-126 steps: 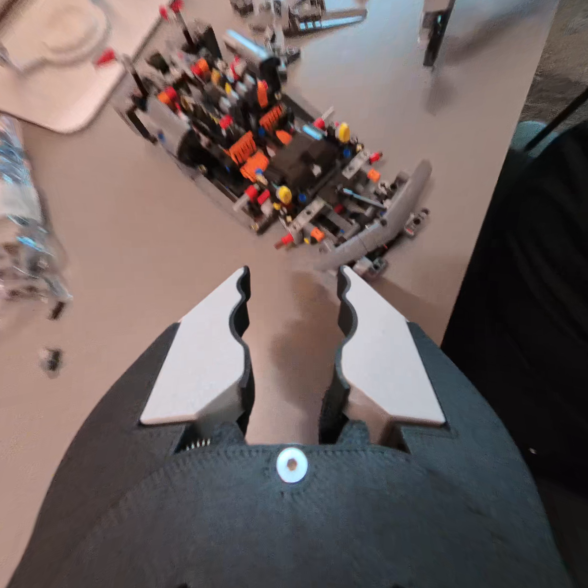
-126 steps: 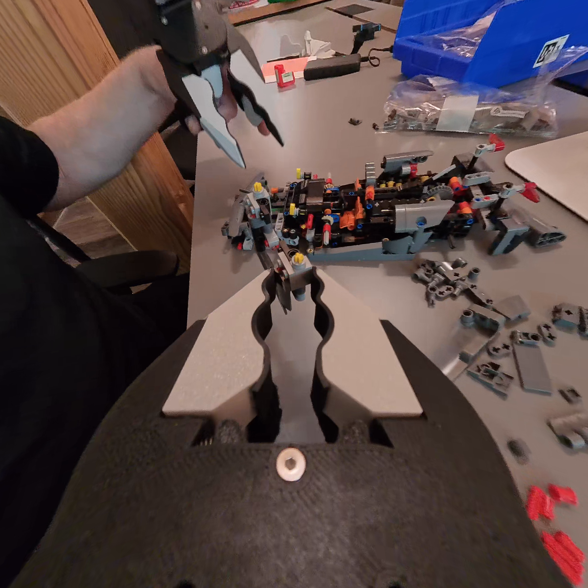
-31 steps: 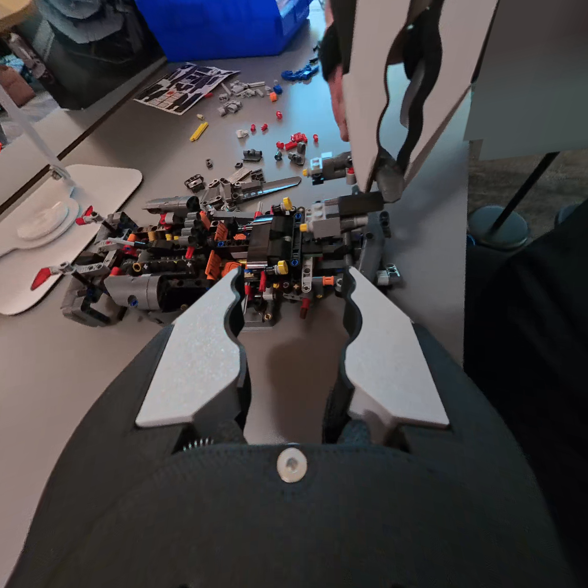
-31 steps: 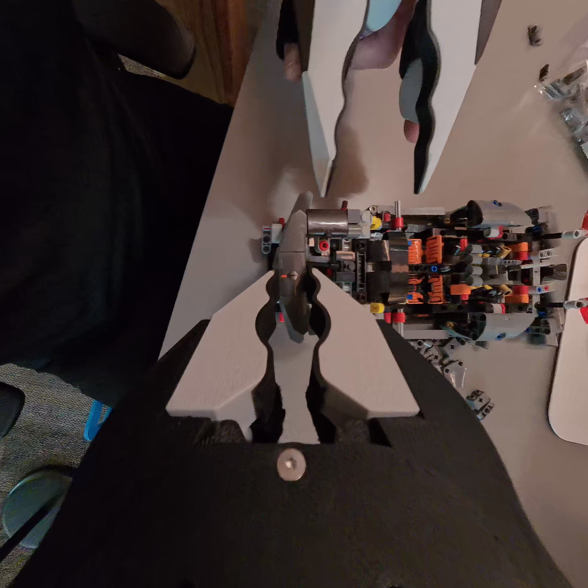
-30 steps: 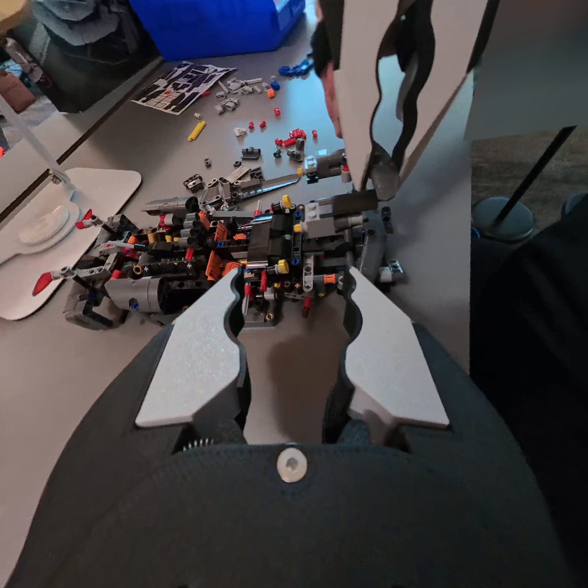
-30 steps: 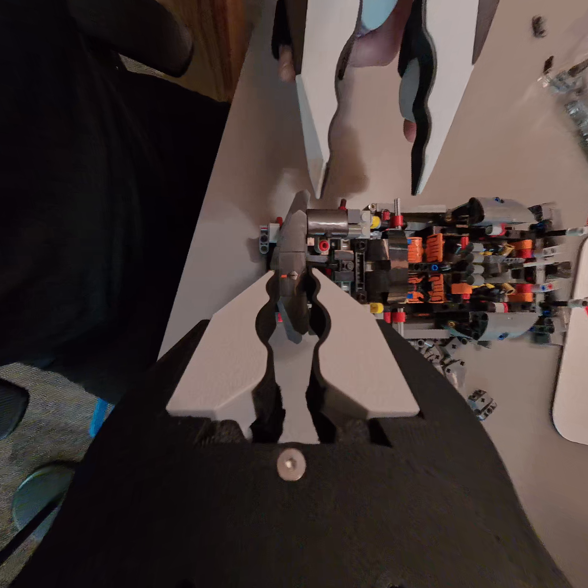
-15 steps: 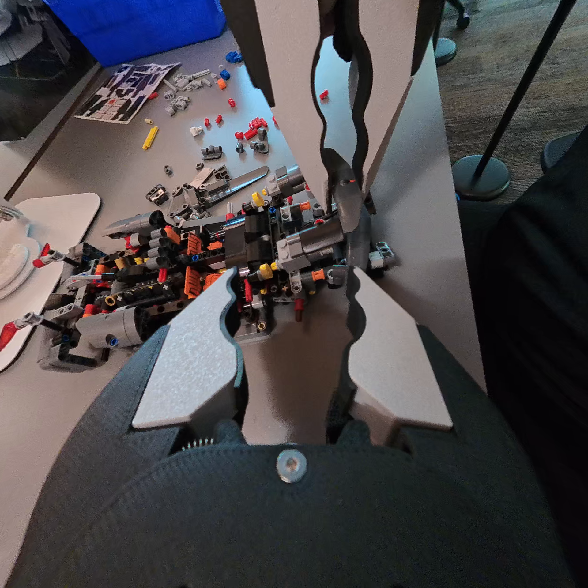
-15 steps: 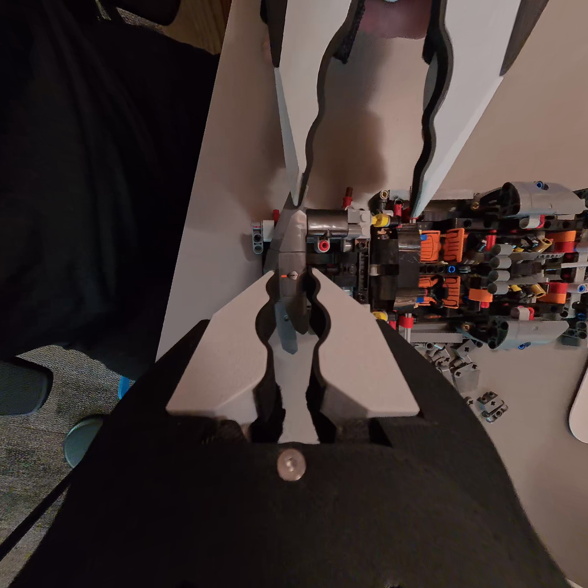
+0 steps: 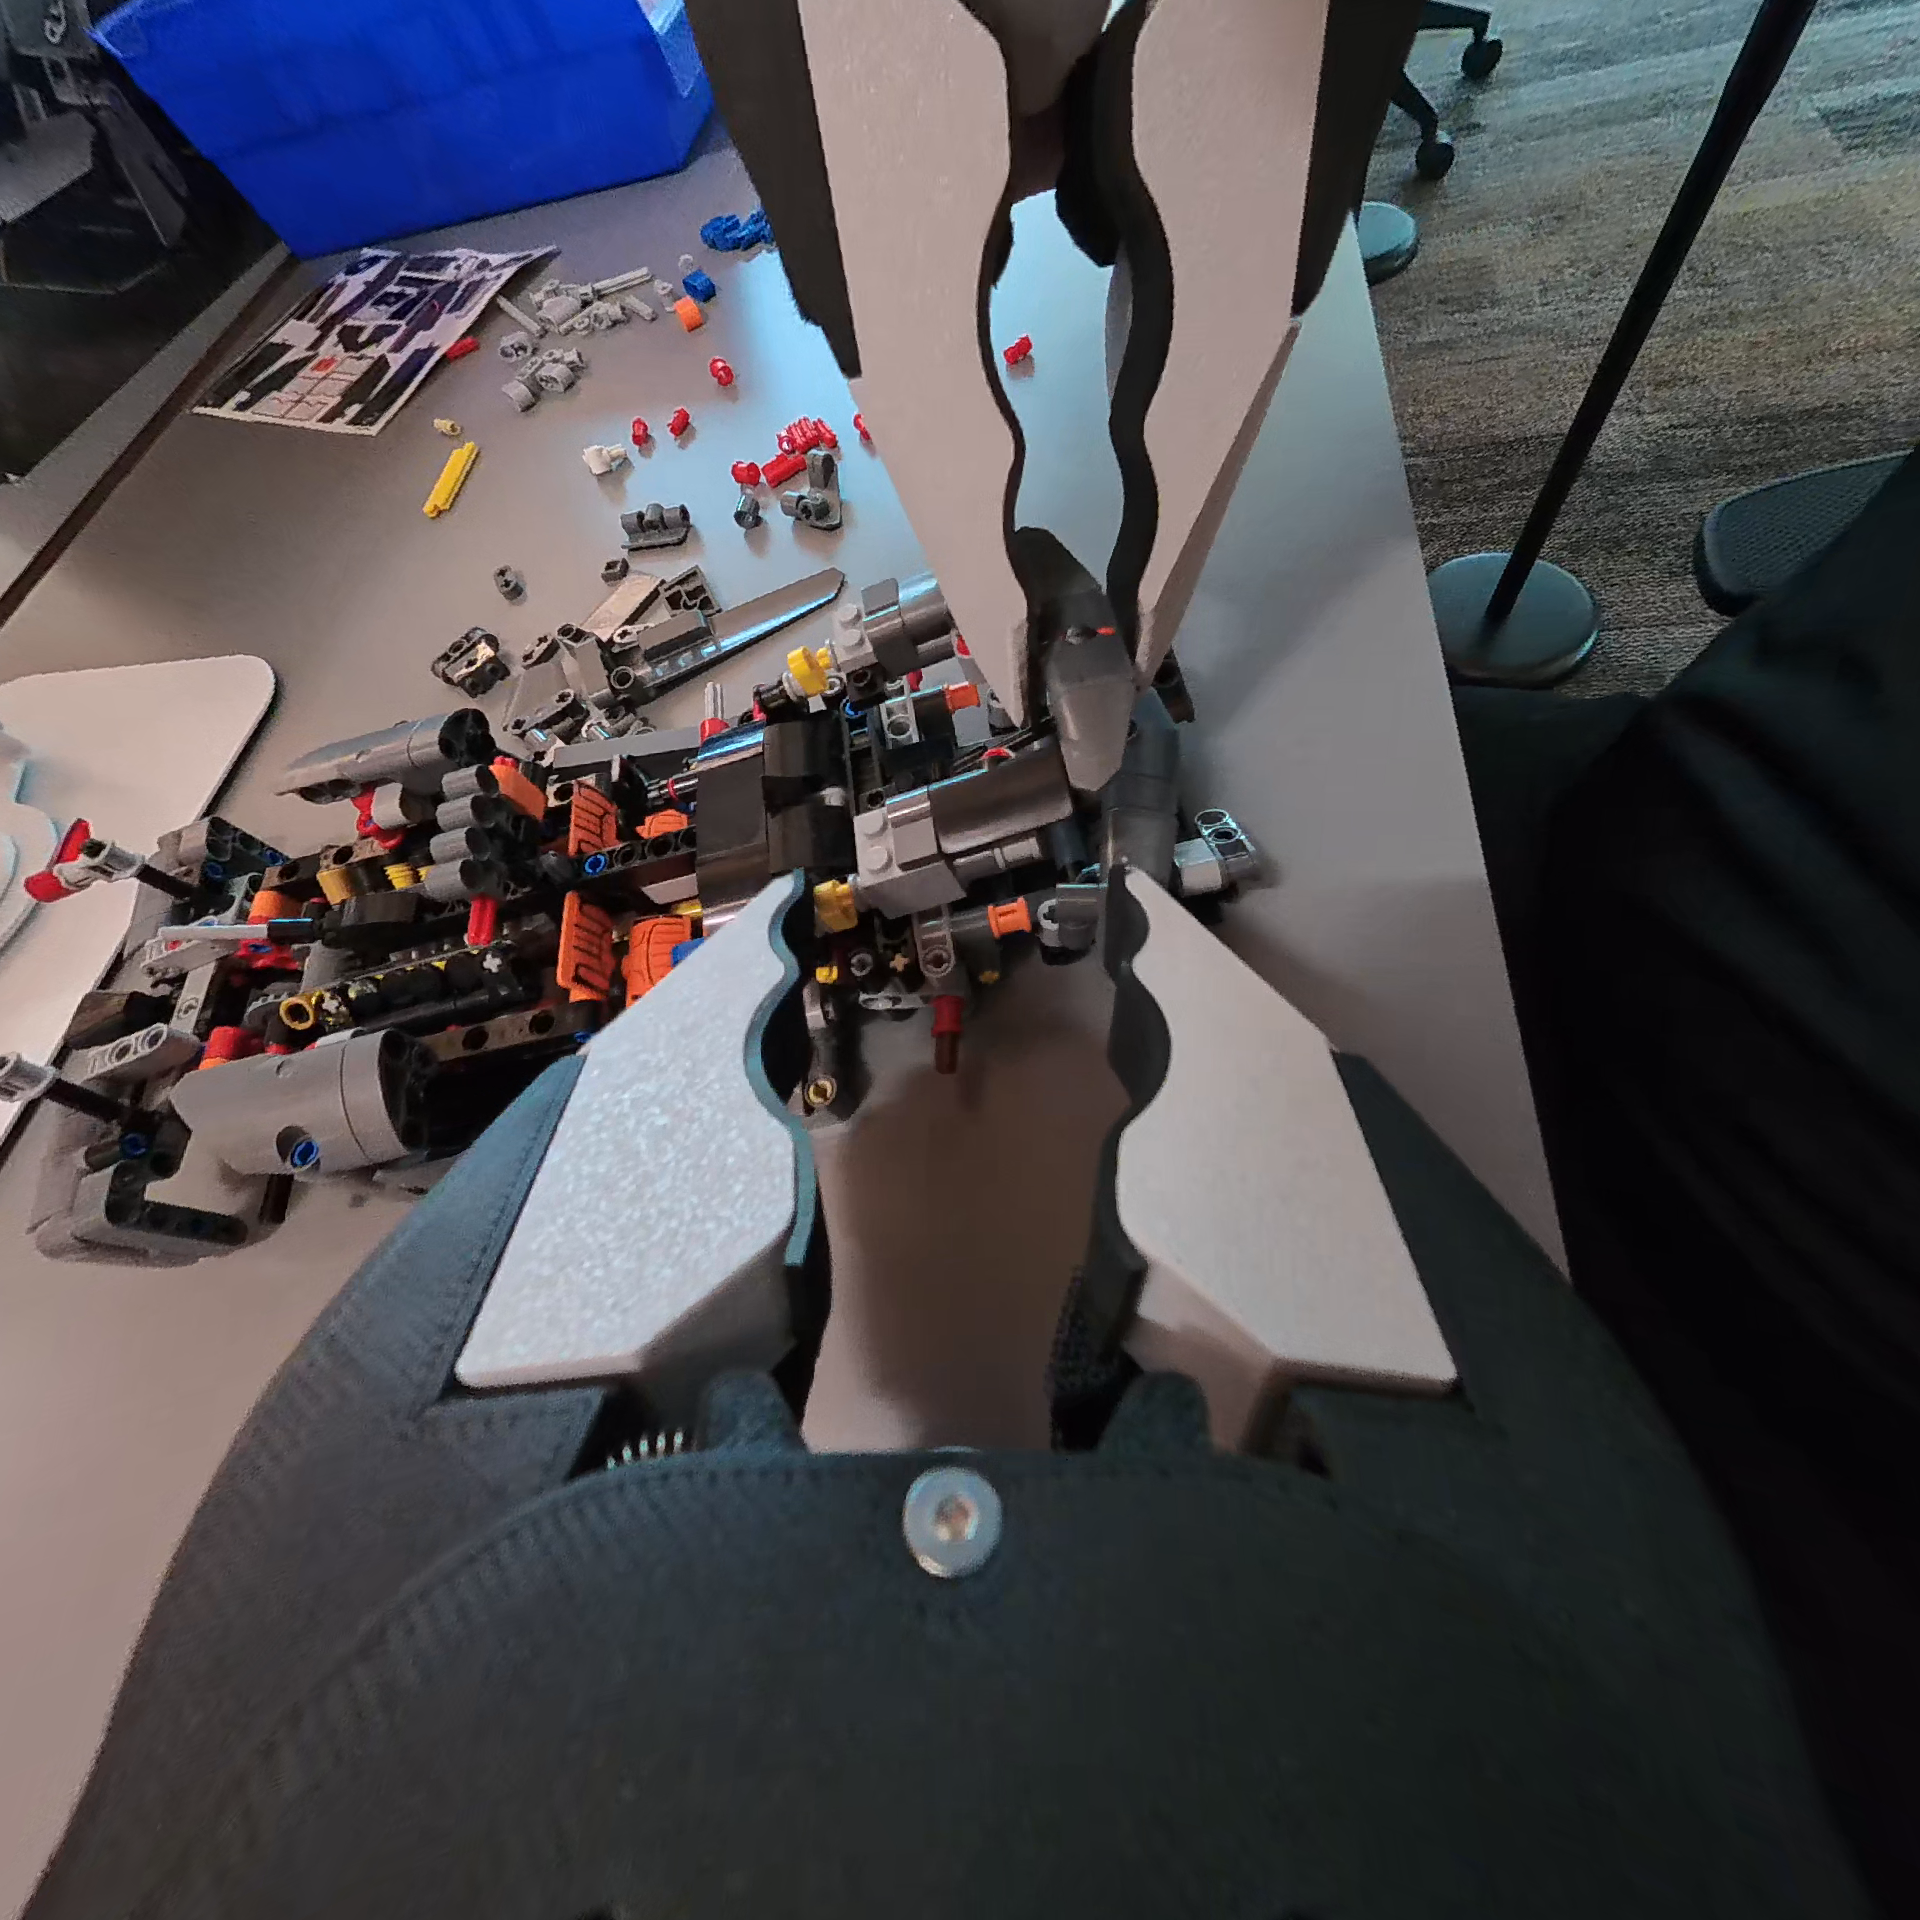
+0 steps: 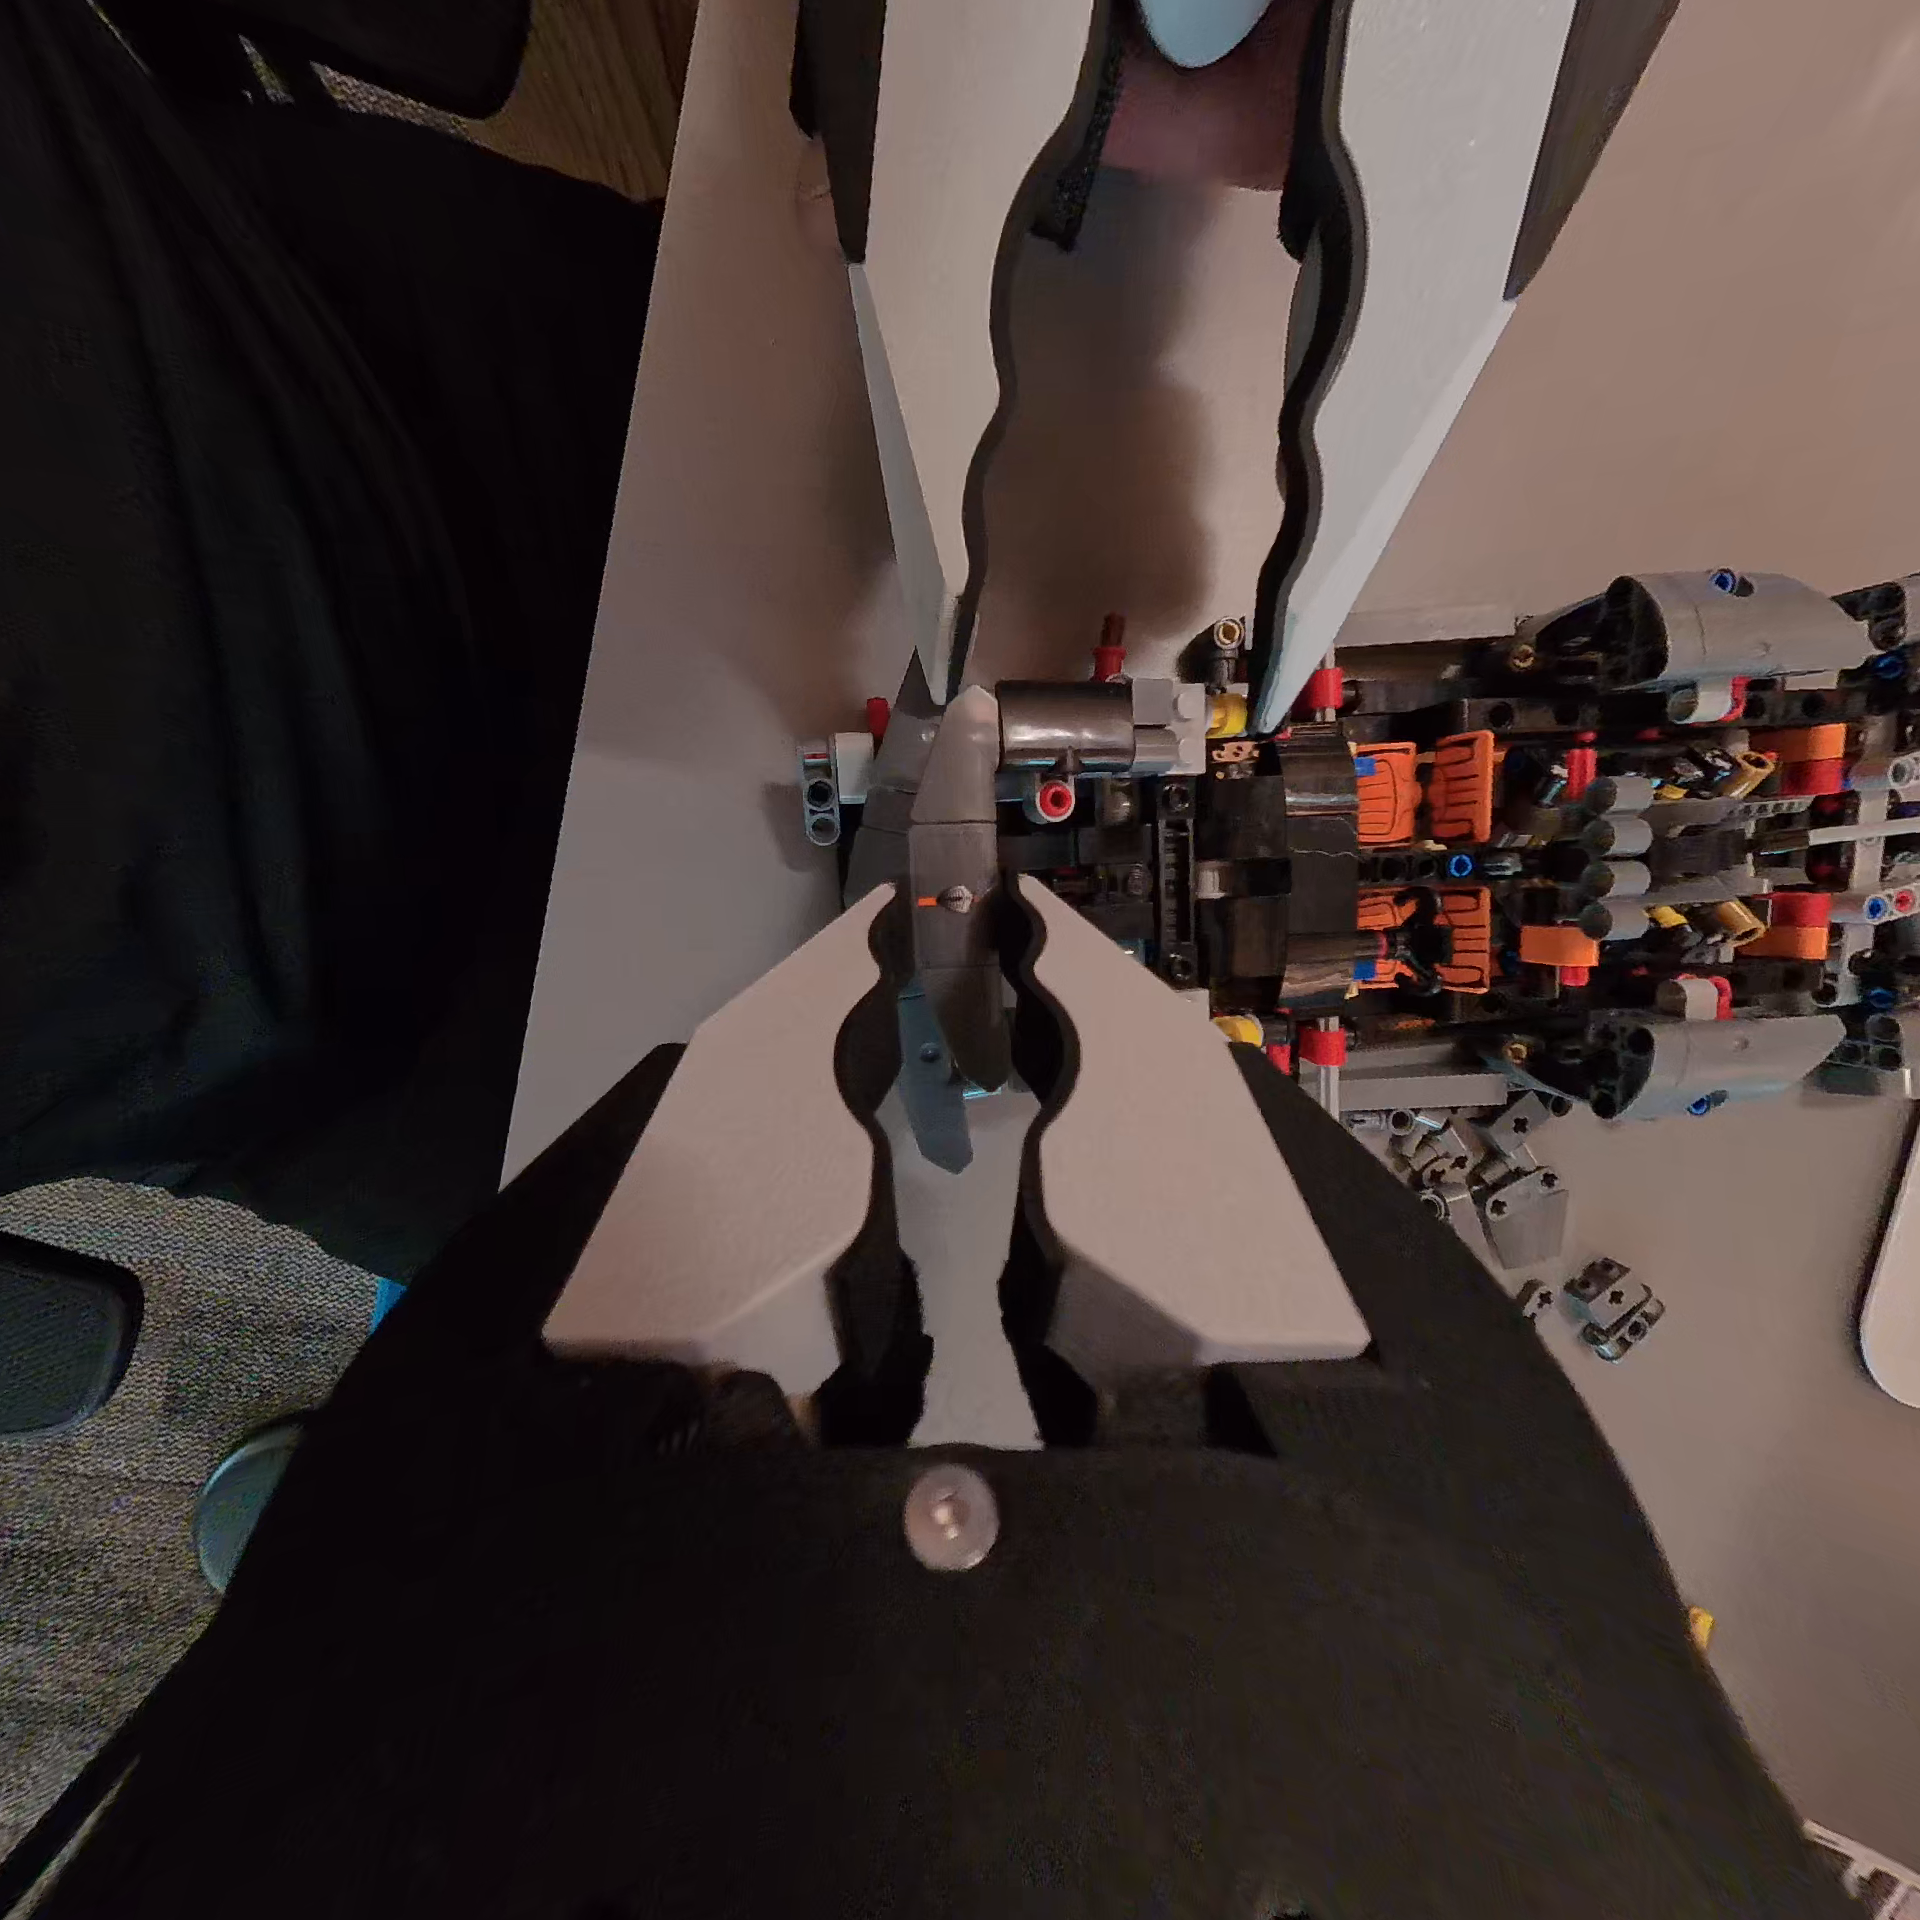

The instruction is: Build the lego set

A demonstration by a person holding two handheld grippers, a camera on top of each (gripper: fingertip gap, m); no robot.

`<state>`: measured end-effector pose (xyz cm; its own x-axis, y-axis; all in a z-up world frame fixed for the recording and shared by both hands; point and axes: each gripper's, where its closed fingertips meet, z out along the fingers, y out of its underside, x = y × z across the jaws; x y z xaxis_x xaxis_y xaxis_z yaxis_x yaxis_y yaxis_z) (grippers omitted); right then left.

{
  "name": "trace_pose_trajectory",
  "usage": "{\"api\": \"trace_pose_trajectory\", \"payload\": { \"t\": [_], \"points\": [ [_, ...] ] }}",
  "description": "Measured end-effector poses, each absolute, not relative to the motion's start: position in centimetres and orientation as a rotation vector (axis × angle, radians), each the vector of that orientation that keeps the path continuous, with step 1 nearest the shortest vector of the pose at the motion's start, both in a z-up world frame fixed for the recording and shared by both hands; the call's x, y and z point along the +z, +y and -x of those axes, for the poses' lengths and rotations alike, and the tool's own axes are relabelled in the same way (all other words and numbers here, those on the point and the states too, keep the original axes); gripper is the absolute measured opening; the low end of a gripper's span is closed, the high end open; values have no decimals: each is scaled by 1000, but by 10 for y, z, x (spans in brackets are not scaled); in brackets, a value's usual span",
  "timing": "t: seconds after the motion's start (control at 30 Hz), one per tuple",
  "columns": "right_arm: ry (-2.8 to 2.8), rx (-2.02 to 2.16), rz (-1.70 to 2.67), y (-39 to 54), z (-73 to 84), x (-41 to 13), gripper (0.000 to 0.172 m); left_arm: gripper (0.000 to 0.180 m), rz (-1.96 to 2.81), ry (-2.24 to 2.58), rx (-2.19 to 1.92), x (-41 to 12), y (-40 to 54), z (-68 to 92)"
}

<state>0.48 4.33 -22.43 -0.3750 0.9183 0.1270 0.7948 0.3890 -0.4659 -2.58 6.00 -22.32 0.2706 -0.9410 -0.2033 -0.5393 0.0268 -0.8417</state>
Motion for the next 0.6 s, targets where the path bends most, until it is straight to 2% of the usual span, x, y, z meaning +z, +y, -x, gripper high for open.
{"api": "trace_pose_trajectory", "payload": {
  "t": [0.6],
  "points": [
    [-2290,427,1455,47,-6,-226,13,44,1676,1316,-513,-224,69,24]
  ]
}}
